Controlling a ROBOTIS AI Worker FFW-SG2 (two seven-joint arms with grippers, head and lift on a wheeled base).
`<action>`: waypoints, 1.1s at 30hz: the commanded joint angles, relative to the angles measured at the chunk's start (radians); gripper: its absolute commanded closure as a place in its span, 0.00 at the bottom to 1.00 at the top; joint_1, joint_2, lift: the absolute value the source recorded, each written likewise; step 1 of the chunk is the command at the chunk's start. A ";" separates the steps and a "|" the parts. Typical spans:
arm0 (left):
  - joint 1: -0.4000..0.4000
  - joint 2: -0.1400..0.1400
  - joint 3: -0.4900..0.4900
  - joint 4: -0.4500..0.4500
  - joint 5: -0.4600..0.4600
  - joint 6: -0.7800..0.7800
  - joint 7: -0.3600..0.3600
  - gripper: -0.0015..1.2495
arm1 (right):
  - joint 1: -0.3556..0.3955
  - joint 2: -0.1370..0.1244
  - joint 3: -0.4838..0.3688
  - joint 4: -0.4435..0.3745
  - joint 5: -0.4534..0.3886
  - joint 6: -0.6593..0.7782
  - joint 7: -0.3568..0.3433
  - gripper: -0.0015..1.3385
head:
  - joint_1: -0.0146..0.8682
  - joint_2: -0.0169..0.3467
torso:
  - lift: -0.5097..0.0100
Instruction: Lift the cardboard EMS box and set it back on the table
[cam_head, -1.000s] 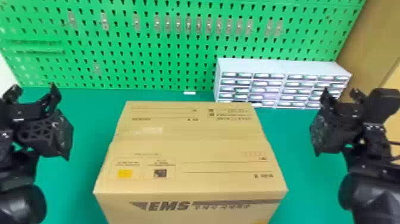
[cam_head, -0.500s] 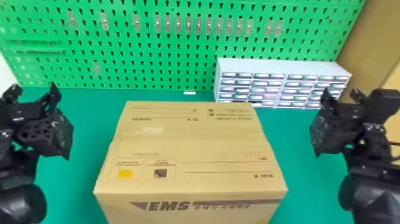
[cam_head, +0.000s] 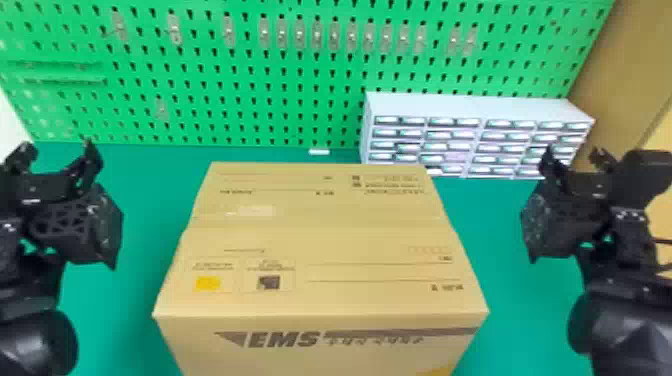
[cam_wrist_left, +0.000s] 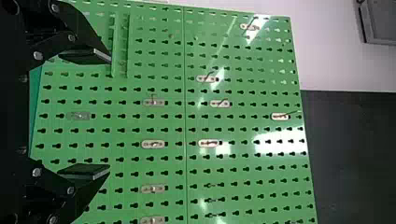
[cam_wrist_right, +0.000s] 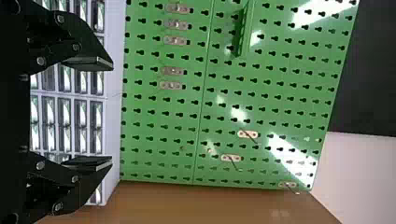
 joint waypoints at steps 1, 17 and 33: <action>-0.001 0.001 -0.001 0.000 0.000 0.000 0.000 0.34 | 0.000 0.000 0.001 0.000 0.000 0.000 0.000 0.40 | 0.78 0.01 | 0.92; 0.001 0.001 0.002 0.000 0.002 0.000 0.000 0.34 | 0.000 -0.004 0.004 0.000 0.000 0.000 0.000 0.40 | 0.78 0.01 | 0.86; 0.003 0.001 0.002 0.000 0.003 0.000 0.000 0.34 | -0.001 -0.008 0.007 0.000 -0.001 0.000 0.000 0.40 | 0.78 0.01 | 0.80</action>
